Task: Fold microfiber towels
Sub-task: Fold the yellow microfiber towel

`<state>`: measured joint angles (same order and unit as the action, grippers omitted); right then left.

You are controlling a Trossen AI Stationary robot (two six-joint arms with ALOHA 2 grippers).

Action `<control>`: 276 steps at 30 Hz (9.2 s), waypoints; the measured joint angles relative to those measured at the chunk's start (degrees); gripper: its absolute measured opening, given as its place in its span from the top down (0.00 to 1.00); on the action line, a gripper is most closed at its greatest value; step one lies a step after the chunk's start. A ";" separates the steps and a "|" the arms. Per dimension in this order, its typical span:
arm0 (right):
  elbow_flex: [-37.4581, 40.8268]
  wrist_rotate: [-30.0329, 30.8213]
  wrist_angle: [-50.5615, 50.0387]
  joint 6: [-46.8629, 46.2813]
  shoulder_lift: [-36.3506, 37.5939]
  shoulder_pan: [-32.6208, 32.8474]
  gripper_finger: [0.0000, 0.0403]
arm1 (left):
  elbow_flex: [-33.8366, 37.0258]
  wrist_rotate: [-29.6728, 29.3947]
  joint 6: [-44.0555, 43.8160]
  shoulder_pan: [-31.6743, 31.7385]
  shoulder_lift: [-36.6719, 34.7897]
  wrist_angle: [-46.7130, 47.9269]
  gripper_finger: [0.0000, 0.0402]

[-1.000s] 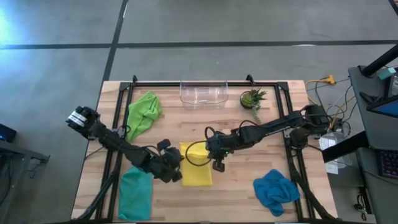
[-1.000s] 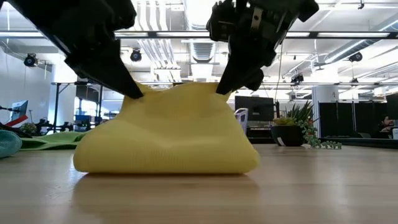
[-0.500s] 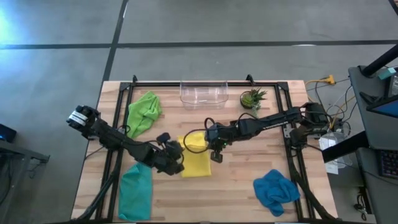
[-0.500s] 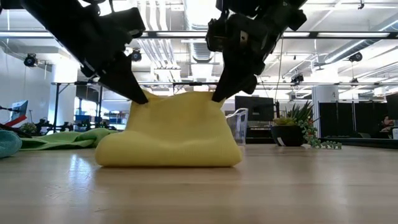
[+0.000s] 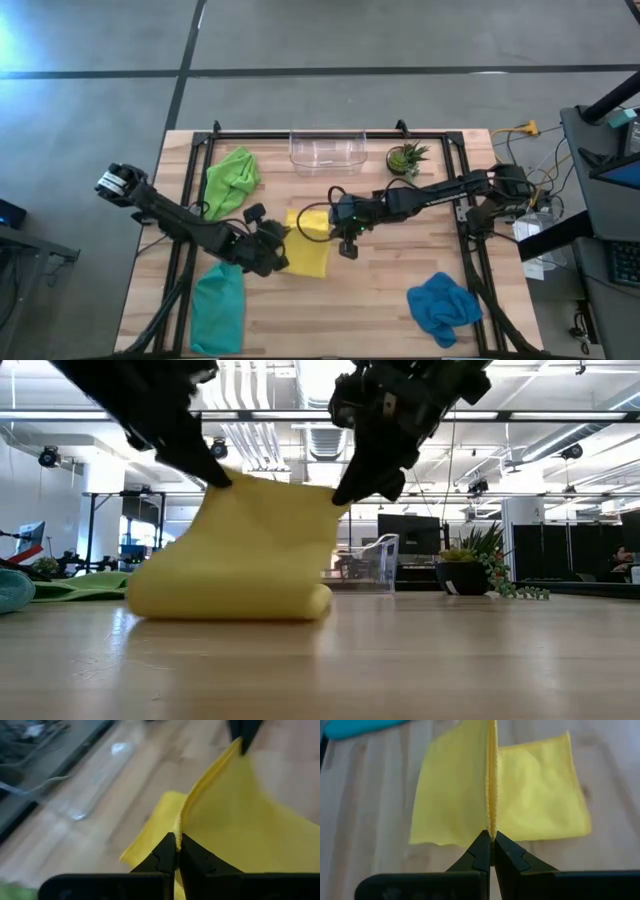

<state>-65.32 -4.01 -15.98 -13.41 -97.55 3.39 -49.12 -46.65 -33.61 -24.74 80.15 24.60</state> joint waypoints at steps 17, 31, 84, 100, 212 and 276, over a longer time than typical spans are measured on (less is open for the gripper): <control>-0.02 4.24 0.63 0.28 -0.91 -4.14 0.98 | 6.27 3.29 -0.46 7.75 1.03 -6.17 1.00; -1.44 4.12 2.59 -1.48 -9.45 -4.29 0.98 | 8.35 6.02 0.00 9.83 1.26 -7.01 1.00; -4.24 0.67 3.49 -5.66 -6.96 -4.12 0.66 | 15.77 35.70 5.39 17.62 -0.52 -25.12 0.60; -0.88 13.87 22.75 -18.73 -17.98 9.20 0.86 | 16.98 42.85 2.07 12.76 4.58 -30.63 0.99; 8.87 13.75 9.46 17.52 -11.81 14.26 0.86 | 15.96 32.23 -9.59 -9.12 -2.48 -32.17 1.00; 6.54 5.00 6.52 4.19 -10.64 13.74 0.95 | 2.67 22.79 35.01 -3.00 20.15 -22.95 0.99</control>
<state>-58.78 0.99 -9.46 -9.22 -108.19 17.12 -46.45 -23.86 1.40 -27.75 100.30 1.66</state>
